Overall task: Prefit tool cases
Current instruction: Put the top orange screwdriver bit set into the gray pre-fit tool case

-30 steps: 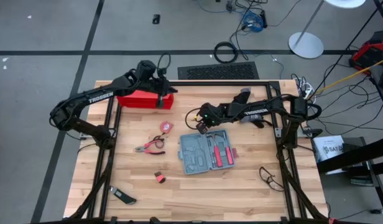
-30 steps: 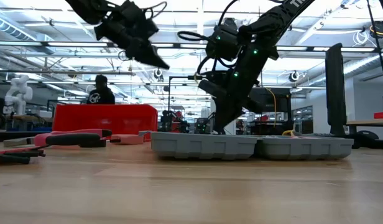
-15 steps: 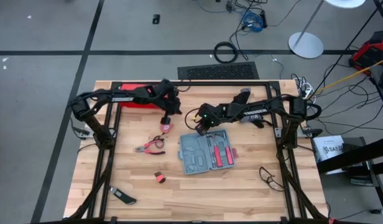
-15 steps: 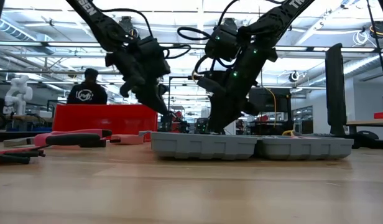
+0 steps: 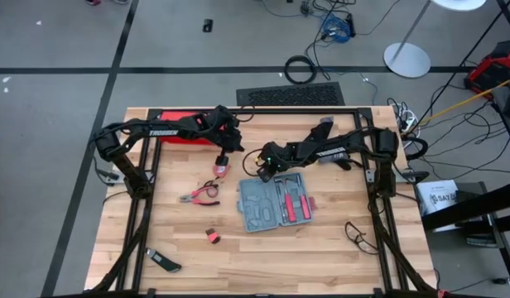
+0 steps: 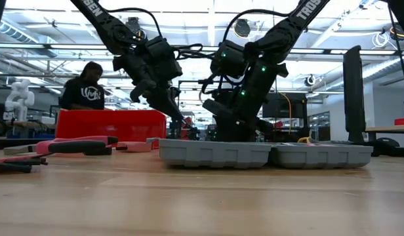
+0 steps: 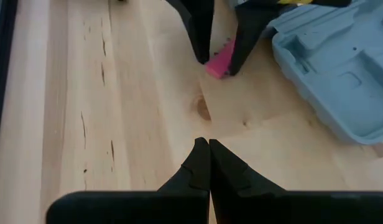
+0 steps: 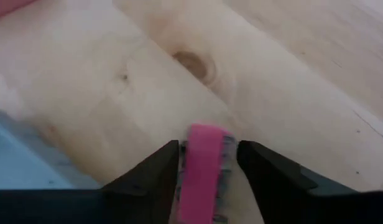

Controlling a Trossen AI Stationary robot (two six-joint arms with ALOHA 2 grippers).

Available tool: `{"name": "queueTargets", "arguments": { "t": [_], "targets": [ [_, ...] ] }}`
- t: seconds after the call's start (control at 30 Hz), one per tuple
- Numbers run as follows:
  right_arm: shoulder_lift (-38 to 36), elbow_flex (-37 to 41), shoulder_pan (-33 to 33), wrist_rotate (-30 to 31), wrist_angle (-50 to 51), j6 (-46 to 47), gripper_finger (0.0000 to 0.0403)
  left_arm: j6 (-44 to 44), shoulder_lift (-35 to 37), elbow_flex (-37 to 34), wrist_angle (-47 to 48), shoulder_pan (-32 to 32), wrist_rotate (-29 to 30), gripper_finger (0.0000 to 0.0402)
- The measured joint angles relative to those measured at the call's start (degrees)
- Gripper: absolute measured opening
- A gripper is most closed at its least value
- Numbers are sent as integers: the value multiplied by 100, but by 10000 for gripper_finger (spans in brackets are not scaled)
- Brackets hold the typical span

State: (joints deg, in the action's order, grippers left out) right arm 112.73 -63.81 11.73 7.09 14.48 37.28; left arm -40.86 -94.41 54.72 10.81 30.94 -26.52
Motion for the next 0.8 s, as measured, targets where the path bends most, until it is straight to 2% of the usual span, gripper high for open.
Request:
{"name": "queueTargets", "arguments": {
  "t": [0.07,0.17,0.33,0.47,0.8],
  "targets": [
    [51,-6,73,-42,108,220,145,0,0,0,-1,0,0,0],
    [71,-4,89,-29,101,47,71,2,0,0,-3,0,0,0],
    [-34,2,97,-23,-117,-211,21,4,0,2,1,0,0,0],
    [-324,31,89,-26,-129,-405,1,4,2,2,-8,0,0,0],
    [-1231,55,-80,461,396,-506,4,4,2,4,-15,0,-1,0]
  ]
}}
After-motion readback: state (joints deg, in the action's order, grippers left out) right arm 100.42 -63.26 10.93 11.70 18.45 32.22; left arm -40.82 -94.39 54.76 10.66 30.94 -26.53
